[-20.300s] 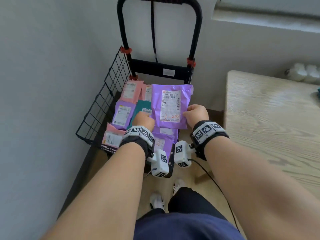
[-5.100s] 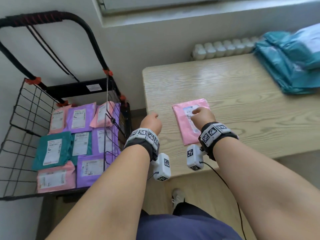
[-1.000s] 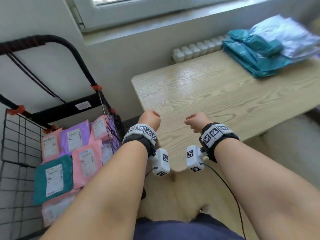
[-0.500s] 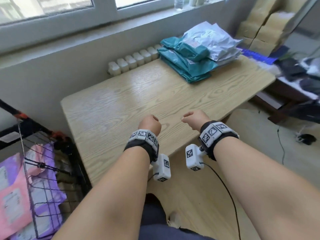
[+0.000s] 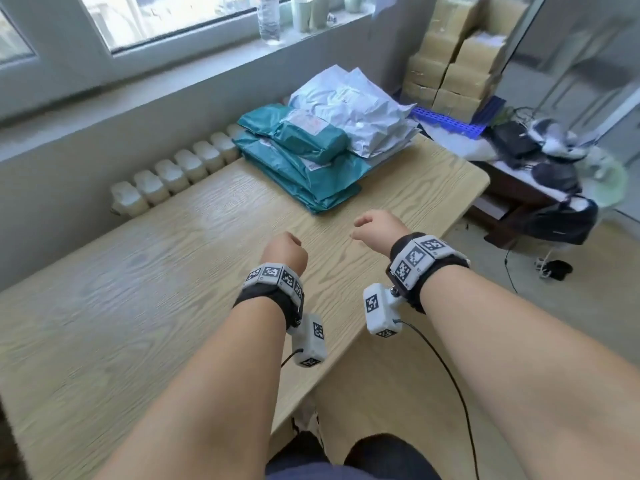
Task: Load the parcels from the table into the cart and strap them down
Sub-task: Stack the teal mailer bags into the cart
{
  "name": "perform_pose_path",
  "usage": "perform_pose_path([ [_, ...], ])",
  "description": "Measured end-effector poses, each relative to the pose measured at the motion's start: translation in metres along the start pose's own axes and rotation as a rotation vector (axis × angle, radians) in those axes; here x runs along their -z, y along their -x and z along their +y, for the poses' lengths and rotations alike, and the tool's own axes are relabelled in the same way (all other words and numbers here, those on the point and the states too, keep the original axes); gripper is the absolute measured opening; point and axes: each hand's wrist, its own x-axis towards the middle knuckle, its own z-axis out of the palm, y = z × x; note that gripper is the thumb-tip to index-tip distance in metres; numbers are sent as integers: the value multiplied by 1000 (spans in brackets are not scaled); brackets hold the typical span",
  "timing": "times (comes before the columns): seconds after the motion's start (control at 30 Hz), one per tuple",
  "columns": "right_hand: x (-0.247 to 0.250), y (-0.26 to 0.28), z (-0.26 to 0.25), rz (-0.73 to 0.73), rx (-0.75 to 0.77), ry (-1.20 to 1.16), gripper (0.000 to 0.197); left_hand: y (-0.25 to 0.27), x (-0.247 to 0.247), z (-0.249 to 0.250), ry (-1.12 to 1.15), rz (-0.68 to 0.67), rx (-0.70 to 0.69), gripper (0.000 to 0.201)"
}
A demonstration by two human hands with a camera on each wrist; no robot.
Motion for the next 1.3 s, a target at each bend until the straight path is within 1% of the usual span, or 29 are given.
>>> perform_pose_path([
  [0.07, 13, -24, -2, 30, -7, -20, 34, -21, 4, 17, -7, 18, -17, 35],
  [0.17, 22, -57, -10, 22, -17, -24, 32, -44, 11, 35, -30, 30, -16, 36],
  [0.33, 27, -119, -30, 7, 56, 18, 35, -87, 19, 56, -35, 80, 29, 35],
  [0.4, 30, -147, -40, -19, 100, 41, 39, -105, 21, 65, -40, 106, 51, 33],
  [0.53, 38, -210, -57, -58, 200, 53, 57, -140, 22, 87, 1, 180, 123, 30],
  [0.67, 52, -274, -72, -59, 278, 85, 75, -182, 13, 107, 56, 212, 216, 38],
  [0.8, 56, -326, -87, -60, 351, 113, 75, -216, -14, 115, 231, 241, 324, 49],
  [0.87, 52, -344, -94, -86, 369, 148, 77, -227, -26, 116, 296, 256, 365, 54],
  [0.97, 41, -363, -99, -154, 381, 201, 94, -238, -39, 113, 338, 270, 434, 58],
  [1.0, 37, -368, -98, -181, 390, 221, 96, -242, -44, 110, 347, 270, 452, 61],
  [1.1, 29, -378, -90, -265, 377, 290, 94, -248, -59, 103, 435, 280, 496, 69],
  [1.2, 22, -384, -76, -301, 365, 265, 94, -251, -67, 102, 466, 300, 586, 63],
  [1.3, 16, -382, -68, -321, 372, 259, 94, -247, -72, 101, 454, 339, 654, 45],
])
